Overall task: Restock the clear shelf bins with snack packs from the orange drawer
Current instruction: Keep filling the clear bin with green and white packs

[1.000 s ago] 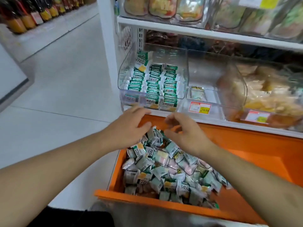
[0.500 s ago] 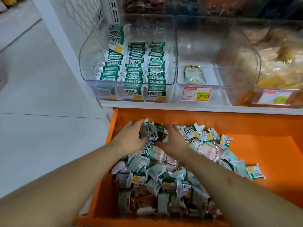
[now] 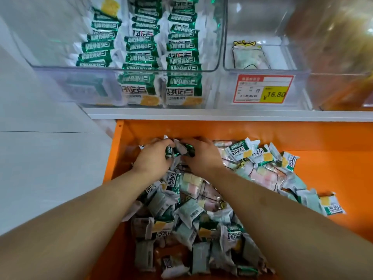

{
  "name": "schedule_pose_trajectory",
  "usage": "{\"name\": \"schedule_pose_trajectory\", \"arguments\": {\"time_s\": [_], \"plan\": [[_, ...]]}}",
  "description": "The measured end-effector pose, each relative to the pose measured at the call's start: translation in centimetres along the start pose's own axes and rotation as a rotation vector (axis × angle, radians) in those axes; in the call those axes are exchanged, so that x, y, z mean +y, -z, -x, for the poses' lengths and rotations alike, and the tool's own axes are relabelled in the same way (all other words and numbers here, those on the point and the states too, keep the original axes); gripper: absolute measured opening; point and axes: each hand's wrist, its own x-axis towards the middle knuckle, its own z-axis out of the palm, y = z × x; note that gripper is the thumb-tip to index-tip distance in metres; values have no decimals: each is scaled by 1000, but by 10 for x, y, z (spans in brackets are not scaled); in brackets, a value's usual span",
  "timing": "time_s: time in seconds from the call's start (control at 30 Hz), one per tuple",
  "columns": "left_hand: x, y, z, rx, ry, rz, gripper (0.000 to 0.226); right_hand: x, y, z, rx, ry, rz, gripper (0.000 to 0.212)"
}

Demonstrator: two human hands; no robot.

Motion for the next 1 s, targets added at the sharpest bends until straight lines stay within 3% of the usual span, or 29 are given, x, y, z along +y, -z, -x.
{"name": "schedule_pose_trajectory", "arguments": {"time_s": [0.1,0.33,0.5,0.63,0.73,0.9,1.0], "plan": [[1,7,9,13,0,54,42,-2,8,4,42,-2,-90,39],[17,34,42,-11,-13,110,45,-13,58,42,-35,-16,-230,46],[48,70,76,-89,-17,154,41,-37,116,90,-122,7,-281,30],[64,110,116,-148,-46,310,44,-63,169,127,-183,24,-357,24],[80,141,147,-143,-57,567,48,-78,208,156,-184,54,-404,25],[105,175,193,-226,-52,891,77,-105,253,188,-132,55,-578,27],[108,178,204,-219,-21,953,80,-119,264,202,-94,94,-595,26]]}}
